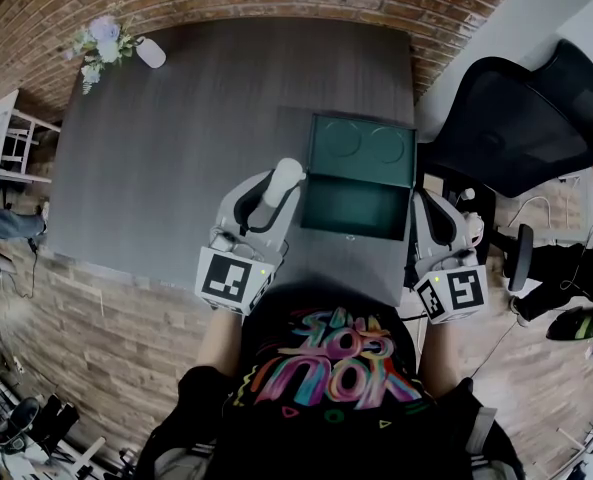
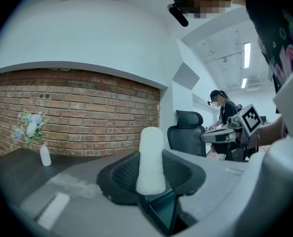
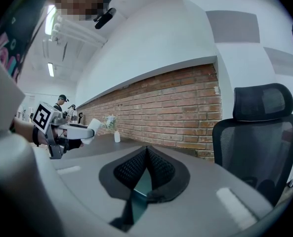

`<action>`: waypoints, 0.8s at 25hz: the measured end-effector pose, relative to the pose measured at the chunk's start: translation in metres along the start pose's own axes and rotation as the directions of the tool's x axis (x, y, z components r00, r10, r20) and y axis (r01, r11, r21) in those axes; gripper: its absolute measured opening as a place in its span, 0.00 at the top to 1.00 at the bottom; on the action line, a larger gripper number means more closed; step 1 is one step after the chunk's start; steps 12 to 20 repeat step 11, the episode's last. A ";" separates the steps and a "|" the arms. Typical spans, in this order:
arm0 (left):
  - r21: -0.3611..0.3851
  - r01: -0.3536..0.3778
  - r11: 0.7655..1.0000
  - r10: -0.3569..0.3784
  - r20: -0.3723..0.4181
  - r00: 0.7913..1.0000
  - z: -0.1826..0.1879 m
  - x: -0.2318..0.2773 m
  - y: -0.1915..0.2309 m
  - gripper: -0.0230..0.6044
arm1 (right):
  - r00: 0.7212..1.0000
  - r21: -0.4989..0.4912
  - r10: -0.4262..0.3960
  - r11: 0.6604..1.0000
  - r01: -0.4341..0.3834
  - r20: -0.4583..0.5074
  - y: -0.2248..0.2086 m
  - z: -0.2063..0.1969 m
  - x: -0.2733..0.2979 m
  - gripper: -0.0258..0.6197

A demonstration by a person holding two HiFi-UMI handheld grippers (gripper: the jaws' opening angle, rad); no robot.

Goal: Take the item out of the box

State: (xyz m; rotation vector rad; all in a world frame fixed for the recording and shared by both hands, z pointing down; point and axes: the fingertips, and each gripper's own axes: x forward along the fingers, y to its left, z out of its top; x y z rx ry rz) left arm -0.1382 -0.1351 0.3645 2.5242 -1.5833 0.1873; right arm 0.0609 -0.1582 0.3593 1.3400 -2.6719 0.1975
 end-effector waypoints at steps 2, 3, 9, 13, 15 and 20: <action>-0.001 -0.001 1.000 0.001 0.000 1.000 0.000 0.001 0.000 0.74 | 1.000 0.000 0.002 1.000 -0.002 -0.001 0.000 -0.001 0.000 0.96; -0.001 -0.001 1.000 0.001 0.000 1.000 0.000 0.001 0.000 0.74 | 1.000 0.000 0.003 1.000 -0.003 -0.001 0.000 -0.001 0.000 0.96; 0.001 0.002 1.000 -0.002 -0.004 1.000 -0.002 0.001 -0.004 0.74 | 1.000 -0.002 0.007 1.000 -0.007 0.003 -0.002 0.000 -0.001 0.96; 0.001 0.004 1.000 -0.004 -0.006 1.000 -0.003 0.001 -0.006 0.74 | 1.000 -0.003 0.009 1.000 -0.009 0.004 -0.002 0.000 -0.001 0.96; 0.001 0.004 1.000 -0.004 -0.006 1.000 -0.003 0.001 -0.006 0.74 | 1.000 -0.003 0.009 1.000 -0.009 0.004 -0.002 0.000 -0.001 0.96; 0.001 0.004 1.000 -0.004 -0.006 1.000 -0.003 0.001 -0.006 0.74 | 1.000 -0.003 0.009 1.000 -0.009 0.004 -0.002 0.000 -0.001 0.96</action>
